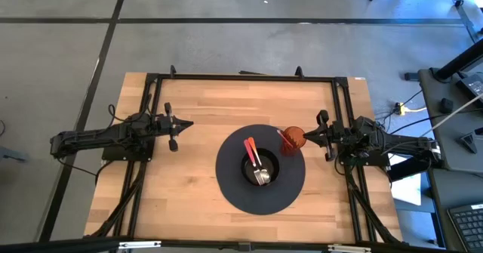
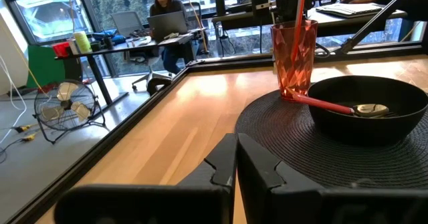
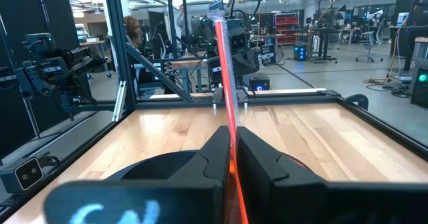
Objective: Pick & Place Utensil
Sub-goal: Return to Home Position
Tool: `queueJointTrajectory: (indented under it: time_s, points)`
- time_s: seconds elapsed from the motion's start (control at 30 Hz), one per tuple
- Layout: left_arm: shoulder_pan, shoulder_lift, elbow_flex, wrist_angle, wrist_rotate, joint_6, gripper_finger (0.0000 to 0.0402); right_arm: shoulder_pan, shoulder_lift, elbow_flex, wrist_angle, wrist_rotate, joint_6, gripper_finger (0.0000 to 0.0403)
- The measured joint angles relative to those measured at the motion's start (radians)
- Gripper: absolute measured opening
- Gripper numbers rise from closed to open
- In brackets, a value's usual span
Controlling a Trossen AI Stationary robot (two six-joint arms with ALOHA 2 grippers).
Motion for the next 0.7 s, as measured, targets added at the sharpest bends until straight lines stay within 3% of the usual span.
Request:
queueJointTrajectory:
  time_s: [0.7]
  points:
    - [0.000, 0.000, 0.000, 0.000, 0.000, 0.000, 0.0008, 0.000, 0.000, 0.000, 0.000, 0.000, 0.000, 0.0028]
